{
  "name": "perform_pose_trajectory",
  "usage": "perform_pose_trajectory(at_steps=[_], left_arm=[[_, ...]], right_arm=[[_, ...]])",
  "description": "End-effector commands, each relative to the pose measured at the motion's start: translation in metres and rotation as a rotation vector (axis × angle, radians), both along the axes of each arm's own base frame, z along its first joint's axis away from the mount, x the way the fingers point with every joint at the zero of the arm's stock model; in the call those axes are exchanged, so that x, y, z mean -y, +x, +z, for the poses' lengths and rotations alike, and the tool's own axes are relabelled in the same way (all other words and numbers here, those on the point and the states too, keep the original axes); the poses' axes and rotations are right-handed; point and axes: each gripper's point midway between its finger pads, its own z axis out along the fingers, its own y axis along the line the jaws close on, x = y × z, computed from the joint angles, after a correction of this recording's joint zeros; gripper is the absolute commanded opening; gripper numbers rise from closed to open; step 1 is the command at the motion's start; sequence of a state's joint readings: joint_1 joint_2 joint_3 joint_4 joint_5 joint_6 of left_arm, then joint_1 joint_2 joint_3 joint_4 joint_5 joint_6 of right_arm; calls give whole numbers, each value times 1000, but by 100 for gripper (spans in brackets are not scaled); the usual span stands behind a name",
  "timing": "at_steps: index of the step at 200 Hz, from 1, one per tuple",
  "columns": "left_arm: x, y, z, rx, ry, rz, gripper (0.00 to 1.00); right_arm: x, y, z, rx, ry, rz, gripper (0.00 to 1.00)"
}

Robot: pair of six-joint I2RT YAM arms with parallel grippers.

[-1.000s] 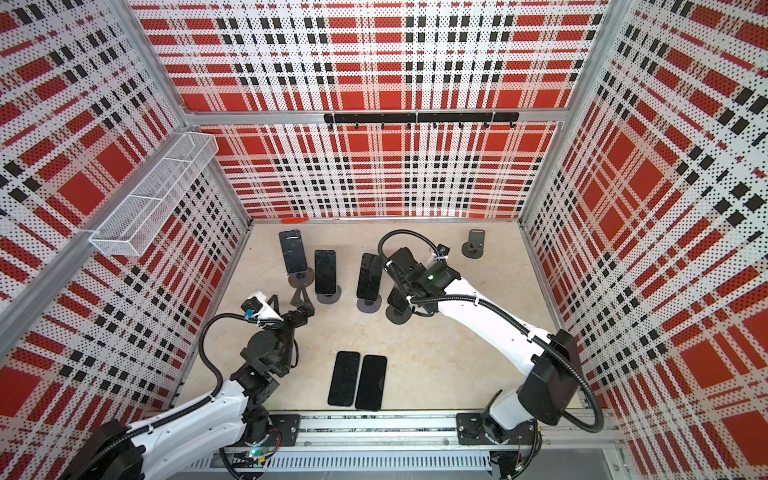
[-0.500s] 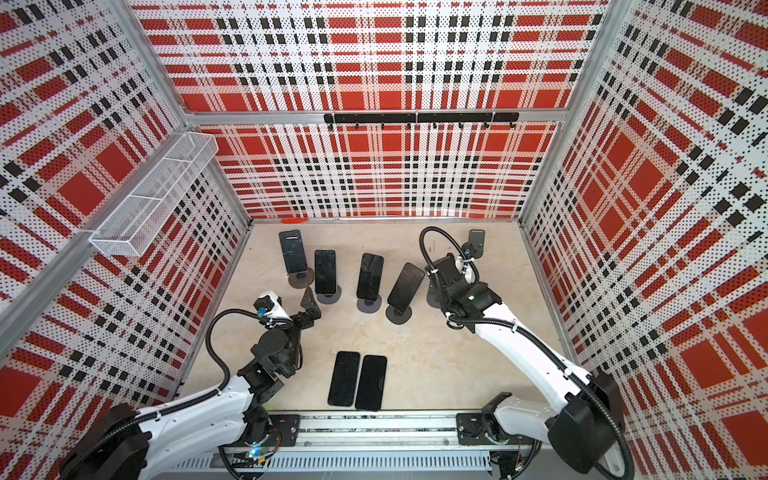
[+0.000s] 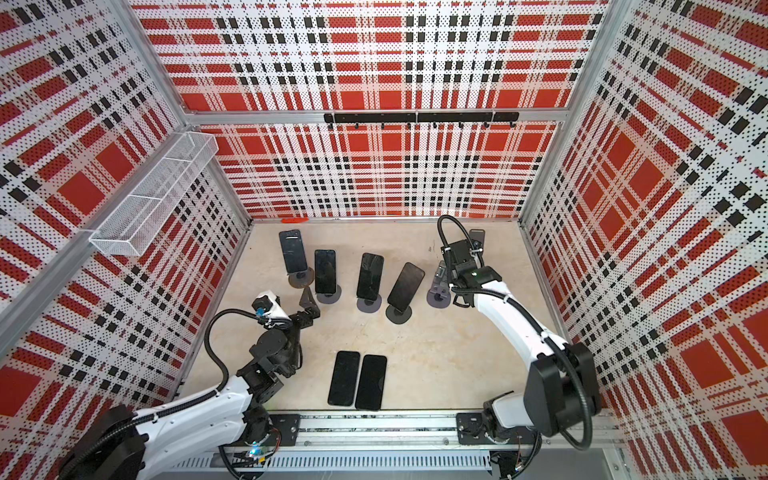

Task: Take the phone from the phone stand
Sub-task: 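Move the right gripper over the empty stand nearest the far corner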

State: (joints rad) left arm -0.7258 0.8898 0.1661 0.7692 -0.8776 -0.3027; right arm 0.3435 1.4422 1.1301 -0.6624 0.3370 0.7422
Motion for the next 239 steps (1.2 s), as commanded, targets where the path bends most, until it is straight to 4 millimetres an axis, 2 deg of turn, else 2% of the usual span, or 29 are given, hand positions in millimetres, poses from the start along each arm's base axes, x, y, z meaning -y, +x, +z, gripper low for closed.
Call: perform_pose_trajectory(at_steps=[1,31,71,106,115,130,176,205,239], left_arm=[[-5,-4,6,17,-4,20,98],[-6,-7,10,33,-10,12,98],[-5,-8,11,40,-21,-1,98],[-5,-9,12,45,-33,-3,98],[-4,-9,13,48,-31,-9,98],[-6,-10,12,44,-24,3,98],[-6,-10,12,45,-24,1,98],[-6,-11,13,51,-36,-6,98],[-8,-12,11,49,-39,8,98]], right_arm=[[2,5,-9,-53,13,-44,100],[-14,17,-27,-74,87,-32,100],[-35,32,-30,-74,167,13,99],[-32,34,-38,-96,133,-5,98],[-22,33,-41,-108,73,-29,97],[-17,31,-43,-126,38,-38,98],[-23,38,-56,-144,41,-1,96],[-27,44,-60,-132,48,19,89],[-25,45,-63,-136,30,23,76]])
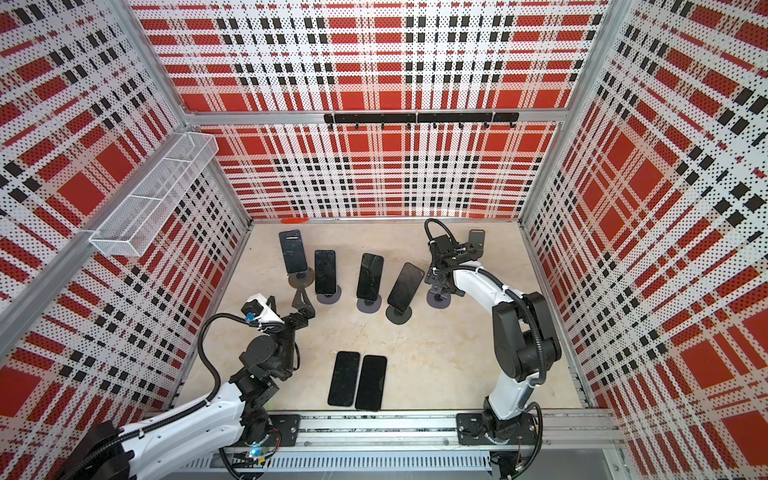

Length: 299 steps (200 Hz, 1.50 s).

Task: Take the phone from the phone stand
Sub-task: 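Move the right gripper over the empty stand nearest the far corner, then close the right gripper on the empty stand's upright and lift it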

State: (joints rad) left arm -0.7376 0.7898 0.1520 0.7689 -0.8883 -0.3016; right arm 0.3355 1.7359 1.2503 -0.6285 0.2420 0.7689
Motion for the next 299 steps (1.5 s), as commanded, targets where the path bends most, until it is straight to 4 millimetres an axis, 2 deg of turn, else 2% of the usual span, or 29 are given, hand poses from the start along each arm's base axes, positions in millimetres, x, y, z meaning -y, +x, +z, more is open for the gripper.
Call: perform_pose_trajectory(at_steps=[1,74,135,158,174,215,235,253,299], left_arm=[[-2,-2,-6,-14,17,8,98],[4,-1,-4,-9,16,-20,98],[2,-3,-7,-4,-12,-27,98],[8,-2,-8,-5,-20,-57,98],[5,-1,-9,-15,2,-30,98],[0,-3,-11,-12,-14,-12,98],[-5,-5,-14,-12,-22,10,98],[0,-3,-12,-6,-33,-18,98],[-1,2,-18,-24,-25,-9,98]], right_arm=[[2,9,2,21,-16,7,75],[8,10,13,41,-32,6,56],[13,20,28,72,-18,31,55],[21,39,46,125,-4,41,56],[28,59,61,165,-12,38,56],[21,119,83,224,5,117,57],[12,144,84,225,3,161,57],[10,162,83,224,-21,179,57],[13,183,66,215,-59,185,57]])
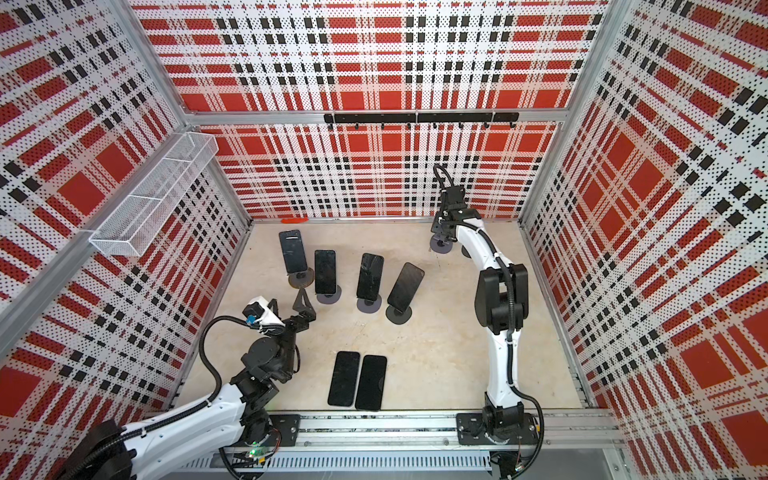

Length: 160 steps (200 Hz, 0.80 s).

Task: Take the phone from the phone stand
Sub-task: 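Close the right gripper on the empty stand's upright and lift it, then carry the empty stand with the right gripper toward the far corner stands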

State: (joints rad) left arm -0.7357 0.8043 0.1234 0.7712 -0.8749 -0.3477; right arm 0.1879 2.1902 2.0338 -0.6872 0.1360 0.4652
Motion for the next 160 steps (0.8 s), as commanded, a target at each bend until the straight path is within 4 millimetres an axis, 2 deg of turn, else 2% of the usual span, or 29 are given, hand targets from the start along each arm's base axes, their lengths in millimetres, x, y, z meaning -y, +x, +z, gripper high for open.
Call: perform_pose_trajectory(at_steps=[1,33,134,147,160], left_arm=[[-3,2,-4,-2,-8,6,98],[-6,3,-5,-3,-10,12,98],[-11,-5,1,48,-71,-4,98],[-11,-5,3,51,-61,-4,98],[-13,-6,2,50,-65,7,98]], right_arm=[[2,7,-5,-5,-41,20,57],[11,11,-24,-21,-68,1,56],[30,26,-60,-34,-107,-16,58],[32,26,-60,-36,-107,-25,61],[32,25,-56,-32,-106,-26,72]])
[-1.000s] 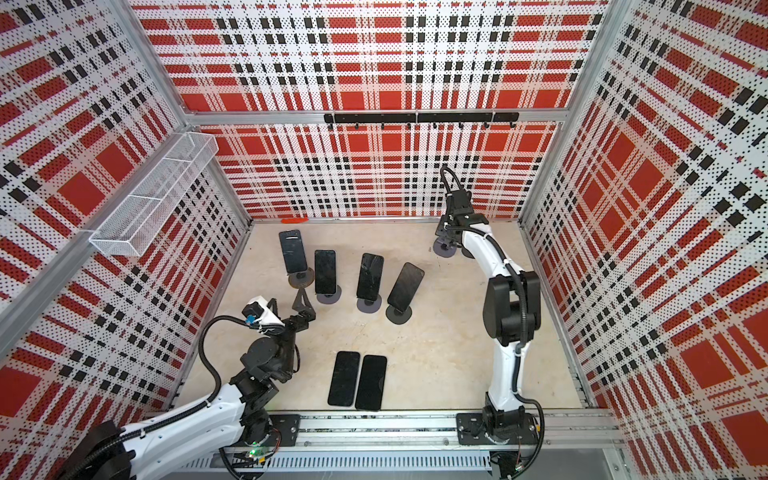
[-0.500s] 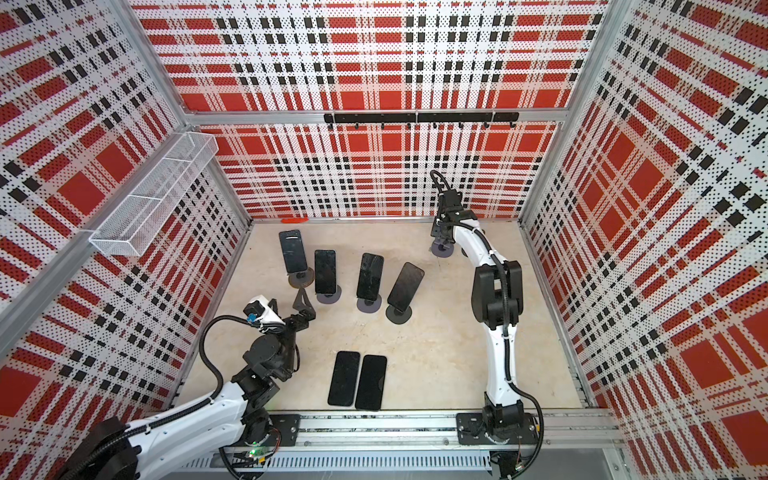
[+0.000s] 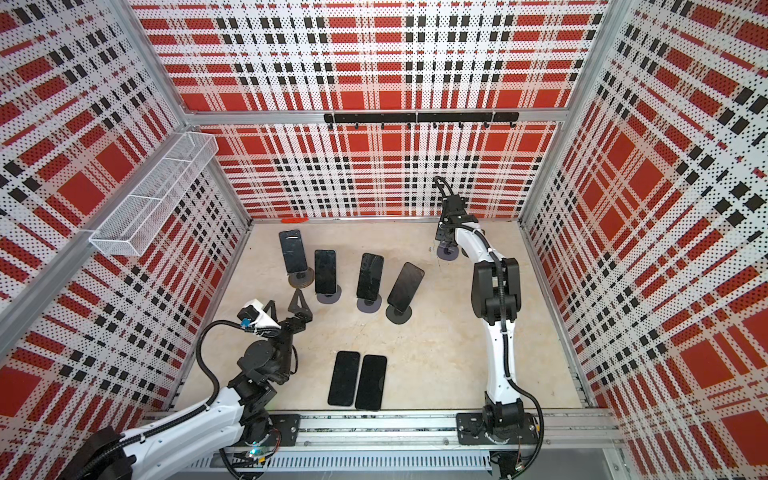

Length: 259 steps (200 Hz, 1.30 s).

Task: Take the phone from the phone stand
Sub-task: 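Carry the empty stand with the right gripper toward the far corner stands, then open the right gripper off the placed stand while the left arm reaches toward the phones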

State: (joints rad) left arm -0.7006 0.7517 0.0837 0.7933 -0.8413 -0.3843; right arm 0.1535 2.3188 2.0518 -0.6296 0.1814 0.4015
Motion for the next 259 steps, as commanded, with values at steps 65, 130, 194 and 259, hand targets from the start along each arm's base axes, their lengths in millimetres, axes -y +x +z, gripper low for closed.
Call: perform_pose_trajectory(at_steps=[65,130,194,259], left_arm=[[4,0,2,15,-10,-27,98],[9,-3,9,29,-11,-48,98],[10,-1,9,18,-5,-40,98],[22,-1,14,25,-6,-91,98]], right_arm=[[-1,-15,65,97,33,33,81],[-9,-85,105,147,91,76,84],[-59,-176,136,170,370,97,94],[-70,-213,134,299,394,206,94]])
